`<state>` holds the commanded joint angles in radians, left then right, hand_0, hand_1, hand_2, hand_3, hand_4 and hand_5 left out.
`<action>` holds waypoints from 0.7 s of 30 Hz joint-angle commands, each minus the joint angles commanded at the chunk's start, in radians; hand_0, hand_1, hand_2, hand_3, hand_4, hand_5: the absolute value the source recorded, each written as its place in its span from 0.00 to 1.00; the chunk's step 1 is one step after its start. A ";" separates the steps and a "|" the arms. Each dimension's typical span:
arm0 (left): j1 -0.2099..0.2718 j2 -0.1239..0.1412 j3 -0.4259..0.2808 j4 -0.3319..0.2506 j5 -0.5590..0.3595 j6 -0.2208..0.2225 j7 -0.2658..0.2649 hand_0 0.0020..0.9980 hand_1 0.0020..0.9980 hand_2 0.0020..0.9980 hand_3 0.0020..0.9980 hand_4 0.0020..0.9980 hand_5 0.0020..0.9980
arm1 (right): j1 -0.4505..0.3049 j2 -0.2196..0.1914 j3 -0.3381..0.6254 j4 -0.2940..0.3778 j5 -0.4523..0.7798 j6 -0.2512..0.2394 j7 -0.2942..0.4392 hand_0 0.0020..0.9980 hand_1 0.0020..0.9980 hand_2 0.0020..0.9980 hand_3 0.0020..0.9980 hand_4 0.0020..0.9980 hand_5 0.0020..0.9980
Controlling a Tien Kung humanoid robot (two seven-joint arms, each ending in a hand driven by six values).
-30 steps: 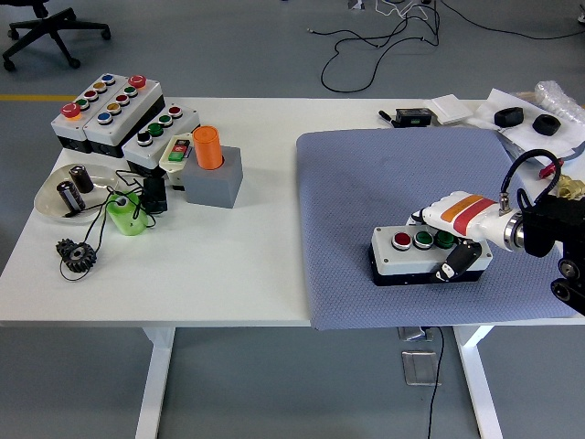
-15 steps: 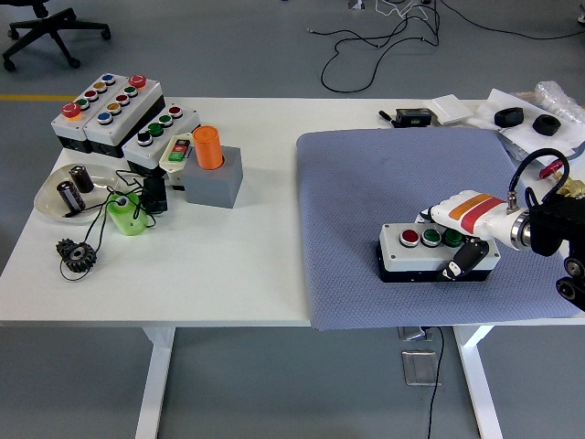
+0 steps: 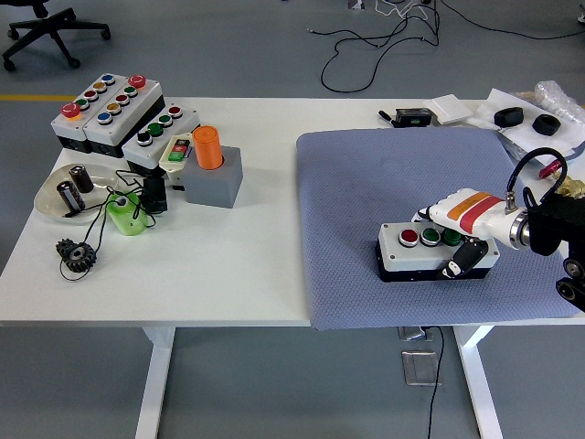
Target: Pick up the button,place it on the desk,press the button,press the button
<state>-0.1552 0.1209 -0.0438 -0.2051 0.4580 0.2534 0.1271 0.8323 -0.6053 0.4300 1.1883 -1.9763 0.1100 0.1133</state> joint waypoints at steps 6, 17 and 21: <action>0.000 0.000 0.000 0.000 0.000 0.000 0.000 0.61 0.52 0.47 0.47 0.28 0.98 | -0.002 -0.001 0.002 0.001 -0.006 0.028 -0.014 0.40 0.42 0.58 0.89 0.84 0.09; 0.000 0.000 0.002 0.000 0.000 0.000 0.001 0.61 0.52 0.48 0.47 0.28 0.98 | -0.005 -0.007 0.013 0.008 -0.001 0.016 0.001 0.47 0.51 0.77 1.00 0.90 0.15; 0.000 0.001 0.000 0.000 0.002 -0.001 0.001 0.61 0.52 0.48 0.47 0.28 0.98 | -0.006 -0.009 0.016 0.013 0.001 0.018 0.001 0.49 0.53 0.81 1.00 0.91 0.15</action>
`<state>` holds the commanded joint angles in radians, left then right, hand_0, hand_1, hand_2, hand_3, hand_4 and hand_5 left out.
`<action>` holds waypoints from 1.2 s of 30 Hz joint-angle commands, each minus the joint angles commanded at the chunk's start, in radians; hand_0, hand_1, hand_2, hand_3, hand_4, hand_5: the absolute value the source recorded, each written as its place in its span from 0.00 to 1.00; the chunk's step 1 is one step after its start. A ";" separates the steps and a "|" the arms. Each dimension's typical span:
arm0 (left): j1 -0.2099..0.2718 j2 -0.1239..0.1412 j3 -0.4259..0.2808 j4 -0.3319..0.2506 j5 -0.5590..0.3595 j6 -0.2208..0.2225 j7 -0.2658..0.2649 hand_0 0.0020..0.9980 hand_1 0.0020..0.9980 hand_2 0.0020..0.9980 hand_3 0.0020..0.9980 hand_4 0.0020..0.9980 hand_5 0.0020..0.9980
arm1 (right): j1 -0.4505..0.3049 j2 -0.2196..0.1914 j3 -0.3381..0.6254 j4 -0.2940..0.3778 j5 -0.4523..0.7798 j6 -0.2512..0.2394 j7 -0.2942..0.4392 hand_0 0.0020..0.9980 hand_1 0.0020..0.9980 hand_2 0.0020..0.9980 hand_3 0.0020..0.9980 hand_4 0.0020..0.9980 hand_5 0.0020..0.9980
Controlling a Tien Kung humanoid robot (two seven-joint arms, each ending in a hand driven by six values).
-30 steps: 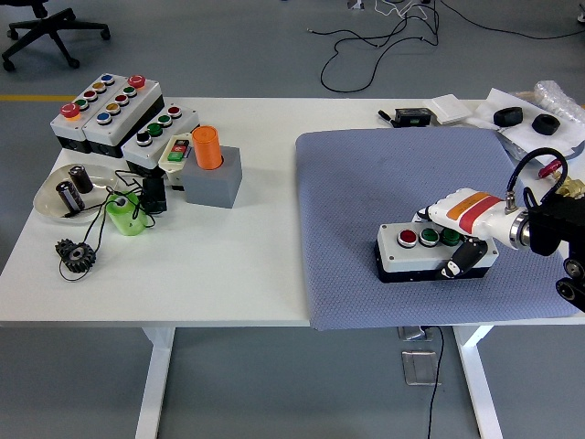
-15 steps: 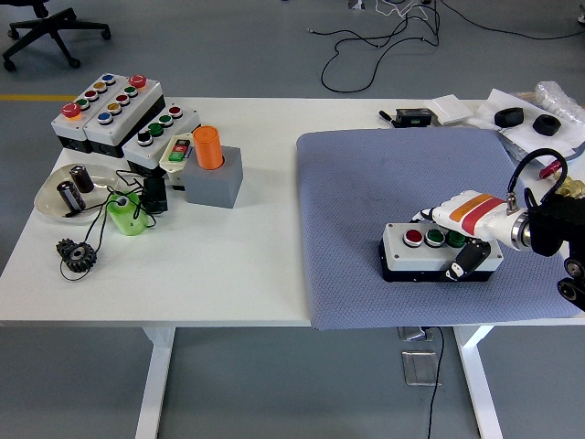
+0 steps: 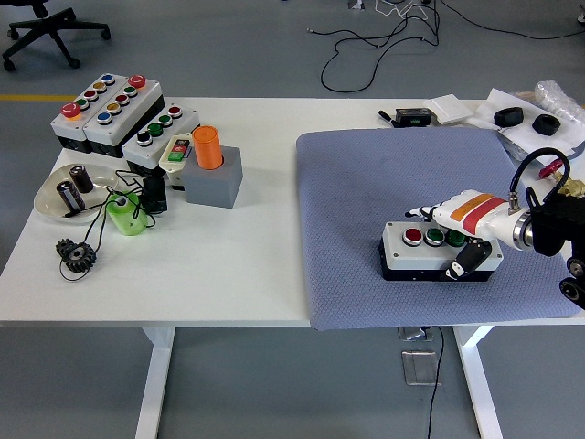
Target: Pick up the button,place it on the desk,press the button,press the button
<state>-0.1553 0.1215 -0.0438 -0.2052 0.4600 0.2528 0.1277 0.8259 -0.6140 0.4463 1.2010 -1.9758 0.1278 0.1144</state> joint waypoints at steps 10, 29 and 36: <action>0.002 -0.001 0.001 0.001 0.000 0.000 0.001 0.60 0.52 0.47 0.47 0.28 0.98 | -0.014 -0.007 0.021 0.014 0.033 0.022 -0.004 0.55 0.60 0.88 1.00 0.93 0.17; 0.006 -0.001 0.002 0.000 0.001 -0.001 0.001 0.60 0.52 0.48 0.47 0.28 0.98 | -0.049 -0.031 0.072 0.055 0.157 0.033 0.005 0.92 0.89 1.00 1.00 0.96 0.19; 0.003 -0.001 -0.002 0.000 0.004 -0.001 0.001 0.60 0.52 0.48 0.47 0.28 0.98 | -0.057 -0.054 0.098 0.105 0.218 0.051 0.001 0.92 0.90 1.00 1.00 0.97 0.20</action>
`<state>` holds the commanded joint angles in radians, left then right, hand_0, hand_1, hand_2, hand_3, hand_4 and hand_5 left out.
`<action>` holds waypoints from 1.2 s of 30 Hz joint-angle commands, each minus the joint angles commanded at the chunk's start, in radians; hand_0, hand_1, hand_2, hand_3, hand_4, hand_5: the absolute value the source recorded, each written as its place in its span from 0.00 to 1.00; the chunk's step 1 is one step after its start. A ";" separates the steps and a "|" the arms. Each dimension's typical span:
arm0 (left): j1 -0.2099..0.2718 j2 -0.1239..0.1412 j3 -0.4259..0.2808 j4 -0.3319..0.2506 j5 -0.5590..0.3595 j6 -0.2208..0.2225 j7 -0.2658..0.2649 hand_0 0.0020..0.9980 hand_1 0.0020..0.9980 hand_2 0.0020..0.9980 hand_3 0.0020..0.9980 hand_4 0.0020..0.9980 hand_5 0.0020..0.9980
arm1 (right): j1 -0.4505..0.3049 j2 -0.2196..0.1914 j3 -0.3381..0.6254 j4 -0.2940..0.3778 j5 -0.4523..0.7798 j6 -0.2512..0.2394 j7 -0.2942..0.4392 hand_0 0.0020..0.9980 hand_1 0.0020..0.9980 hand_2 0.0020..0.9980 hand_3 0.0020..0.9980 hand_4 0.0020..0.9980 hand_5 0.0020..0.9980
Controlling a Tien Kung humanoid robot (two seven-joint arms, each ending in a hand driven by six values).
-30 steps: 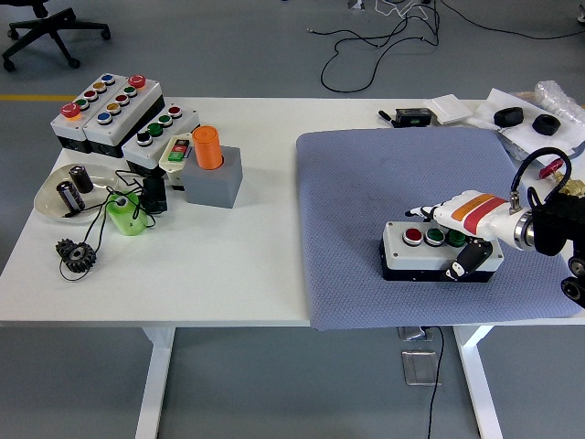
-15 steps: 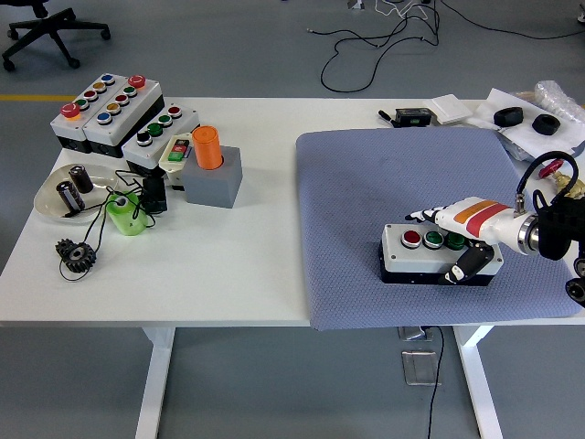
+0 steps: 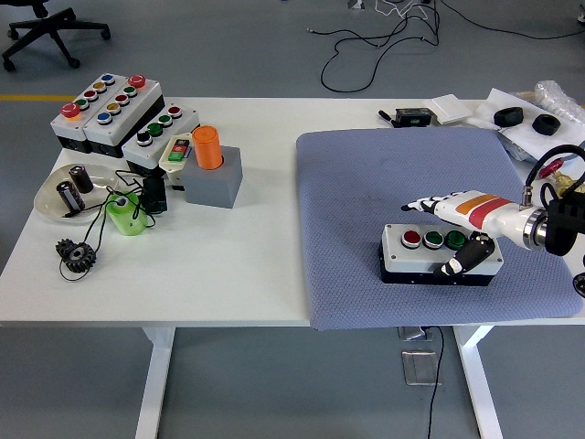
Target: Pick up the button,place it on the desk,press the button,press the button
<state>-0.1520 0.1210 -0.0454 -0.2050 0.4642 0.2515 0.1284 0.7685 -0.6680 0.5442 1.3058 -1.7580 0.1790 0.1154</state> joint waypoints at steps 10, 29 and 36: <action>-0.003 0.001 -0.006 -0.001 0.006 0.001 0.000 0.60 0.52 0.48 0.47 0.28 0.98 | -0.085 -0.068 0.144 0.175 0.032 -0.173 -0.019 0.88 0.84 0.93 1.00 0.97 0.24; -0.004 0.001 -0.003 0.000 0.007 0.002 0.001 0.60 0.52 0.47 0.47 0.28 0.98 | -0.211 -0.162 0.227 0.364 0.162 -0.117 -0.174 0.12 0.00 0.00 0.76 0.89 0.63; -0.004 0.000 -0.005 0.000 0.009 0.002 0.000 0.60 0.52 0.48 0.47 0.28 0.98 | -0.225 -0.162 0.210 0.352 0.152 -0.050 -0.215 0.11 0.00 0.00 0.74 0.86 0.72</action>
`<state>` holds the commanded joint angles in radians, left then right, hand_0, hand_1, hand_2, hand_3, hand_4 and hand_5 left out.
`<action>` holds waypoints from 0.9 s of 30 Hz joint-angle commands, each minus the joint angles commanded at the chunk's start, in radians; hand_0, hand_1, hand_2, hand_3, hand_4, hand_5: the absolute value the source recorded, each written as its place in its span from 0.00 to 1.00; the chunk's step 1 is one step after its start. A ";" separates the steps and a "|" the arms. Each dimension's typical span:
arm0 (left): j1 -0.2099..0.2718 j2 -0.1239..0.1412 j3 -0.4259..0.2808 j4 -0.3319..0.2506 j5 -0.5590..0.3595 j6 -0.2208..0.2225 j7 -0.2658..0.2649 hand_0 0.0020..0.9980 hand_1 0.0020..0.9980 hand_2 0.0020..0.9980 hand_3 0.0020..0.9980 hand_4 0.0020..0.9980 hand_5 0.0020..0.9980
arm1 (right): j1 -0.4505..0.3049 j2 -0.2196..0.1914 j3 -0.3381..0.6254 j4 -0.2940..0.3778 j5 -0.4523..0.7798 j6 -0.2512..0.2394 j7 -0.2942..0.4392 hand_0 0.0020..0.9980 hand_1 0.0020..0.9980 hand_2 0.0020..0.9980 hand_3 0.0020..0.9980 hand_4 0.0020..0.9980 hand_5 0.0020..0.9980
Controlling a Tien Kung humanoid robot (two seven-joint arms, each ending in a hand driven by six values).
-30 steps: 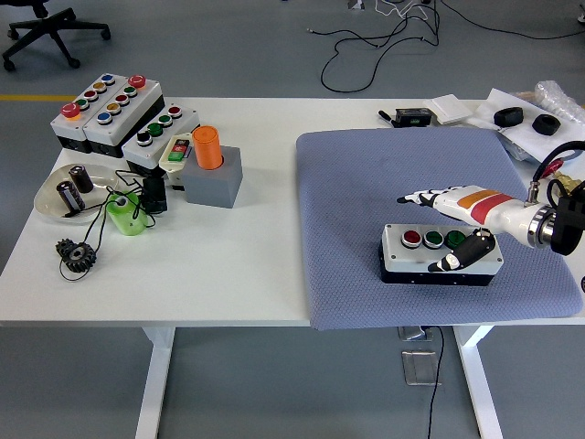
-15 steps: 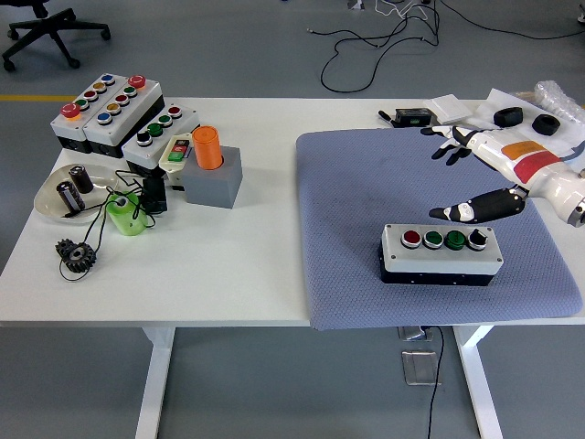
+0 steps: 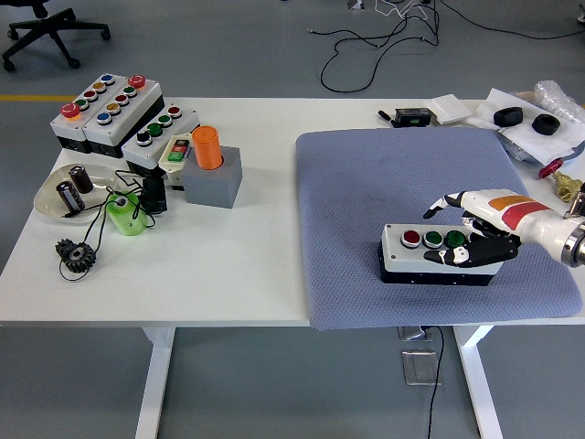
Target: Pick up the button,place it on the desk,press the button,press the button
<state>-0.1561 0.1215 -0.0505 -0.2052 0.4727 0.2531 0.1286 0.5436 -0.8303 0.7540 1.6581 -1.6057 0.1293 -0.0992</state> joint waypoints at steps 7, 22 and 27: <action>-0.001 0.000 0.000 0.000 0.002 0.000 0.000 0.60 0.52 0.48 0.47 0.28 0.98 | 0.001 0.010 -0.015 -0.030 -0.016 0.009 -0.009 0.11 0.00 0.00 0.74 0.85 0.74; 0.000 -0.001 0.003 0.000 0.001 0.000 0.001 0.60 0.52 0.48 0.47 0.28 0.98 | -0.014 0.010 -0.010 -0.038 -0.018 0.016 -0.008 0.11 0.00 0.00 0.74 0.84 0.77; 0.001 0.000 0.002 0.000 0.001 0.000 0.001 0.60 0.52 0.48 0.47 0.28 0.98 | -0.014 0.014 -0.015 -0.048 -0.021 0.015 -0.009 0.11 0.00 0.00 0.74 0.84 0.78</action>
<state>-0.1554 0.1210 -0.0485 -0.2056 0.4740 0.2527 0.1292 0.5293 -0.8167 0.7393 1.6103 -1.6267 0.1444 -0.1086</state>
